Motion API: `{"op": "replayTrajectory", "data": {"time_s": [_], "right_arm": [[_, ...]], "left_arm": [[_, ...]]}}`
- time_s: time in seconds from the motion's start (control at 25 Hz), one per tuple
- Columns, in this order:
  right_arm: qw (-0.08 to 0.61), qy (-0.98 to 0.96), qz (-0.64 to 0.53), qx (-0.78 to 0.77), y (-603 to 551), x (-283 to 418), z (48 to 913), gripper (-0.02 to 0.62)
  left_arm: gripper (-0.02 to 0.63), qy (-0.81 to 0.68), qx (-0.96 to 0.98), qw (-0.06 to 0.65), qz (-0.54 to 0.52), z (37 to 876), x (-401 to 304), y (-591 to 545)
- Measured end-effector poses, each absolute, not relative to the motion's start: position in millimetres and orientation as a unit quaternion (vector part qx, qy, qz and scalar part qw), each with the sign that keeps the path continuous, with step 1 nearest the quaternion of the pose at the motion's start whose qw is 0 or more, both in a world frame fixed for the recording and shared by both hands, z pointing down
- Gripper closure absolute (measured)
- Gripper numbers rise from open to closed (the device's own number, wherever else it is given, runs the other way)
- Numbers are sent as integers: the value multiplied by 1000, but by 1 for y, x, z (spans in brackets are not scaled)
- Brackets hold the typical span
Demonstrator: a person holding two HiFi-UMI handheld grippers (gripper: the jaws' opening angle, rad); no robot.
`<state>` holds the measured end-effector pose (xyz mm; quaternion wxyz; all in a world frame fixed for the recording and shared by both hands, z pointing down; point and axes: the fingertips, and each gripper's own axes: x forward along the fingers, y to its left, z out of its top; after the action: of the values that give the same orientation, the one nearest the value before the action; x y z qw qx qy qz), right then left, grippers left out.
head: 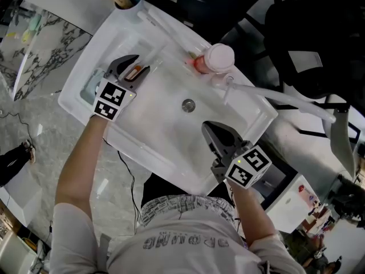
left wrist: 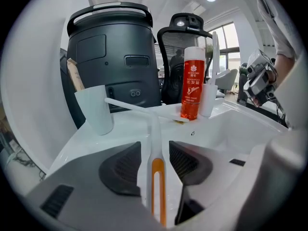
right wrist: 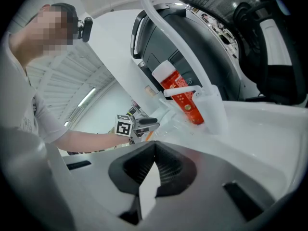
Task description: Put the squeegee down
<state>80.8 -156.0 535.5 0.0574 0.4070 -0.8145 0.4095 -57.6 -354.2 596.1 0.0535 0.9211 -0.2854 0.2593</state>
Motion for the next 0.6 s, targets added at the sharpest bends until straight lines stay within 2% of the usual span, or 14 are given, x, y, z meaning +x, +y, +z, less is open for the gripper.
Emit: {"op": "replayTrajectory", "data": {"time_s": [0.6], "right_arm": [[45, -835, 379, 396, -145, 75, 506, 588]], "left_arm": [[413, -328, 915, 50, 229, 547, -74, -313]]}}
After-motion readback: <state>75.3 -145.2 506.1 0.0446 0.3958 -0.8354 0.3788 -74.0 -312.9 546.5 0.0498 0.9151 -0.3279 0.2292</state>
